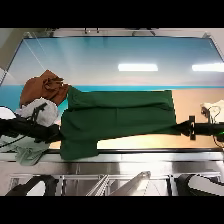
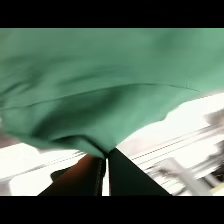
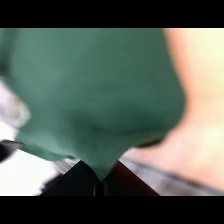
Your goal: Fold the shirts.
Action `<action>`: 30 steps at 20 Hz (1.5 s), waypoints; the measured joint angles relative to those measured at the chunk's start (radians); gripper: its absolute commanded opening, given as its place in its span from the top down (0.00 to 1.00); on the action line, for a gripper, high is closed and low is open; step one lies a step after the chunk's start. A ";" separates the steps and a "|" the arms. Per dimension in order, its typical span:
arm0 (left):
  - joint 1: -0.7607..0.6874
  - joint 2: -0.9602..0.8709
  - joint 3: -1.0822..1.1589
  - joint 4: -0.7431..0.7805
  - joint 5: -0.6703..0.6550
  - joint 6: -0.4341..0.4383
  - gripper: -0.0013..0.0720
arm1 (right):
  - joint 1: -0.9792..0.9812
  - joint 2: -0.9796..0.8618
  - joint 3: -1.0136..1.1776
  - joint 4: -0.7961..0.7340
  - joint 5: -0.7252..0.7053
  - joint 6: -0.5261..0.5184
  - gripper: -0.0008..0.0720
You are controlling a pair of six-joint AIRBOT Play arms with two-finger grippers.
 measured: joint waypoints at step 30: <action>-0.037 -1.046 1.375 -0.286 -0.184 -0.085 0.03 | 0.154 -0.349 0.565 0.055 -0.303 -0.211 0.27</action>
